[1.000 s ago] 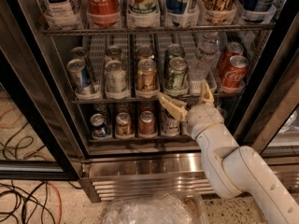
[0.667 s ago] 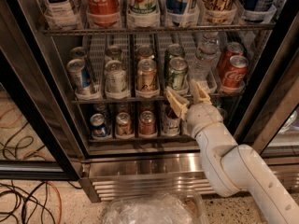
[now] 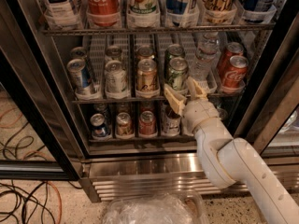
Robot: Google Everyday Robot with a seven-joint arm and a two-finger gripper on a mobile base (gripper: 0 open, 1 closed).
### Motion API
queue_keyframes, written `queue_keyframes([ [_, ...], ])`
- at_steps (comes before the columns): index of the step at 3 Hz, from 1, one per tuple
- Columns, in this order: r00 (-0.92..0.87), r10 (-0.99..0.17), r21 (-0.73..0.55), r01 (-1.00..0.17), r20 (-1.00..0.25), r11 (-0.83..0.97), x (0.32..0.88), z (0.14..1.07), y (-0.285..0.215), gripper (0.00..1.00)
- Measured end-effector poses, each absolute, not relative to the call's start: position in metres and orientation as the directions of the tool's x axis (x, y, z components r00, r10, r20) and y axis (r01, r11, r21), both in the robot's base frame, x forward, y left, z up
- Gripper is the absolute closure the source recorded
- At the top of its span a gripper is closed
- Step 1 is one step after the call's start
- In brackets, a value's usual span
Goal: Pick green can from middle shelf of fridge
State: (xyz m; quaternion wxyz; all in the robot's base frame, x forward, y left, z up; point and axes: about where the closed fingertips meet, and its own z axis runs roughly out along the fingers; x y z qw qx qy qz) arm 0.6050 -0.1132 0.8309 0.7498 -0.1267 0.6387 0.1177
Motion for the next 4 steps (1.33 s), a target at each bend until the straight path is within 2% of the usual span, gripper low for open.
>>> queue_keyframes([
  [4, 0.180, 0.029, -0.036, -0.349, -0.983, 0.937, 0.659, 0.834, -0.106, 0.36],
])
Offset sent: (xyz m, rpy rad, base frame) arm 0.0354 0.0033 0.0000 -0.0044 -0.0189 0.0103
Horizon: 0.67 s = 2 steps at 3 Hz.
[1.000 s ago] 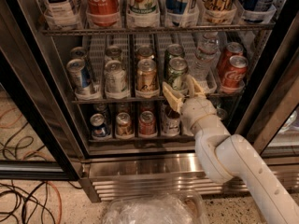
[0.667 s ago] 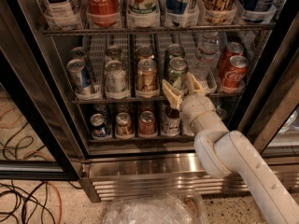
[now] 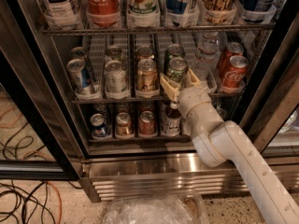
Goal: Pick green can from middle shelf of fridge
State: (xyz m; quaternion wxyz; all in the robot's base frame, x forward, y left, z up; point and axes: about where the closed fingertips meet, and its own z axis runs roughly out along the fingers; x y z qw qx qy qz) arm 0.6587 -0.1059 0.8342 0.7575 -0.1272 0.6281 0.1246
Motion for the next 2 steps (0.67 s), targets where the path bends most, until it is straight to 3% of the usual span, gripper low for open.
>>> queue_keyframes([
  [1, 0.185, 0.033, -0.035, -0.348, -0.982, 0.937, 0.6652, 0.8355, -0.1042, 0.38],
  [2, 0.190, 0.037, -0.031, -0.343, -0.981, 0.939, 0.6679, 0.8357, -0.1029, 0.56],
])
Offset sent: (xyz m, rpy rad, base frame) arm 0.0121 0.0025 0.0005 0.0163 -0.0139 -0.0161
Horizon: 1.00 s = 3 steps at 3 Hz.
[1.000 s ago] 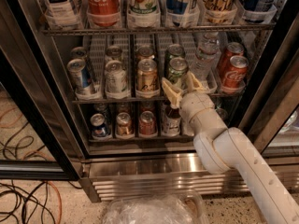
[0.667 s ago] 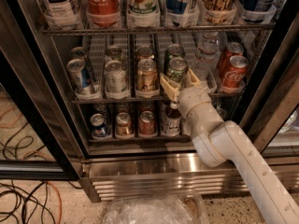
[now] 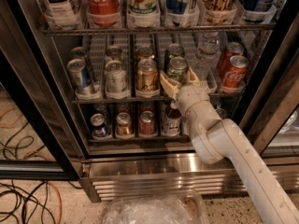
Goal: Pick green can from middle shelf of fridge
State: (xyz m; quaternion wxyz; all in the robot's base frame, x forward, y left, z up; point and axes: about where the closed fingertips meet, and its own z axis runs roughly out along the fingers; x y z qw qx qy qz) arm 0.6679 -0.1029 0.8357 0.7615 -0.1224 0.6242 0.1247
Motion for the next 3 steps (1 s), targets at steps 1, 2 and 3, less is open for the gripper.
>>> queue_keyframes([
  [1, 0.190, 0.037, -0.031, -0.343, -0.981, 0.939, 0.6679, 0.8357, -0.1029, 0.80],
  [2, 0.190, 0.037, -0.031, -0.343, -0.981, 0.939, 0.6679, 0.8357, -0.1029, 1.00],
  [3, 0.194, 0.016, -0.053, -0.347, -0.981, 0.936, 0.6610, 0.8425, -0.1036, 1.00],
])
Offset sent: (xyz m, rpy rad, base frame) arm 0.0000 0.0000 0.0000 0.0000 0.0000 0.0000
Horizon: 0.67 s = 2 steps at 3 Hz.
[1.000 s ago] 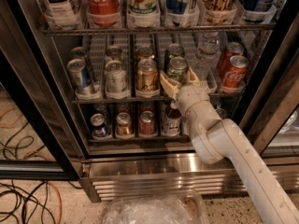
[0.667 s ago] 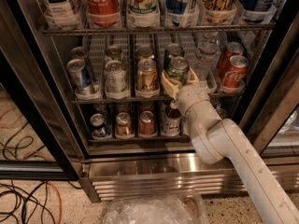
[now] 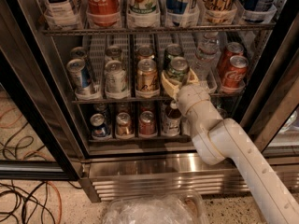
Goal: Pick green can from middle shelf of fridge
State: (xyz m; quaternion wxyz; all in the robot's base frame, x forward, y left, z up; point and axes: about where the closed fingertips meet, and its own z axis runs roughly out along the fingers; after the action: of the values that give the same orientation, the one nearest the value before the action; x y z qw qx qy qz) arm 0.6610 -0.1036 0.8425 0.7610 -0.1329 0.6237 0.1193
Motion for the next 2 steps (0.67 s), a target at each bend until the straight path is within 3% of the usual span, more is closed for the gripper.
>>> queue_keyframes([
  [2, 0.217, 0.001, -0.079, -0.360, -0.976, 0.930, 0.6535, 0.8621, -0.1042, 1.00],
])
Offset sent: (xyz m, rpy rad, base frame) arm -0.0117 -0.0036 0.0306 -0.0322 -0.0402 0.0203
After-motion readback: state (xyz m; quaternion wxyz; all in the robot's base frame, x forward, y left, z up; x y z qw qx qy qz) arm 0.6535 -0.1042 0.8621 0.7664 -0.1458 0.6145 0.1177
